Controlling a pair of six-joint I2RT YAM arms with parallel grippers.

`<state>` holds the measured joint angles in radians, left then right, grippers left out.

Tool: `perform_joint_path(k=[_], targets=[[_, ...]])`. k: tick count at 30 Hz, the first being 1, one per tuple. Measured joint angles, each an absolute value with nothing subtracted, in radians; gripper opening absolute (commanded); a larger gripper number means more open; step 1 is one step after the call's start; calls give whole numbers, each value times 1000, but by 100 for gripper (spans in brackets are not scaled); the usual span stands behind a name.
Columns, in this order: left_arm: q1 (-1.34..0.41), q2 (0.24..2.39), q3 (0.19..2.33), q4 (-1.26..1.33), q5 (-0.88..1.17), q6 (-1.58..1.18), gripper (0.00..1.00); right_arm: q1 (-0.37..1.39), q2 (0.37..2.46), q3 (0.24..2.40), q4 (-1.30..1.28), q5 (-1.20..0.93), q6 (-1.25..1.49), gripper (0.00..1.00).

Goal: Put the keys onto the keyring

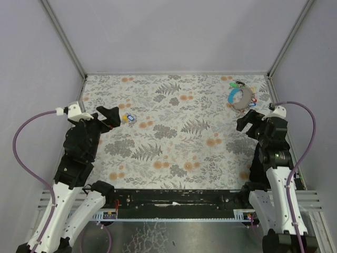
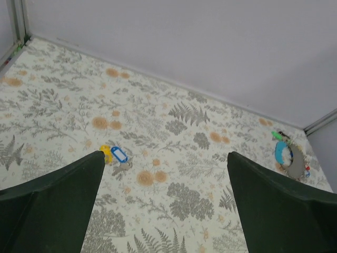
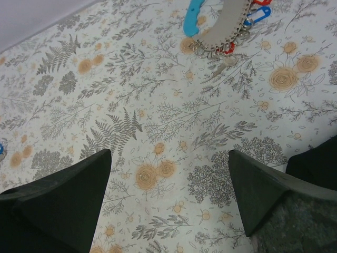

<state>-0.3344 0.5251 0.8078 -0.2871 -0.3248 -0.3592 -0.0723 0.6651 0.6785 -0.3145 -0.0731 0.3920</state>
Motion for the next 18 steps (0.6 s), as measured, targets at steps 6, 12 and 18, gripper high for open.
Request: perform_joint_path(k=[6, 12, 18], targets=[[-334, 645, 872, -399, -284, -363, 100, -72, 860, 680, -225, -68, 428, 99], [-334, 673, 871, -452, -244, -356, 100, -81, 1025, 681, -101, -64, 439, 99], [-334, 667, 871, -453, -244, -343, 100, -149, 1236, 717, 54, -115, 468, 99]])
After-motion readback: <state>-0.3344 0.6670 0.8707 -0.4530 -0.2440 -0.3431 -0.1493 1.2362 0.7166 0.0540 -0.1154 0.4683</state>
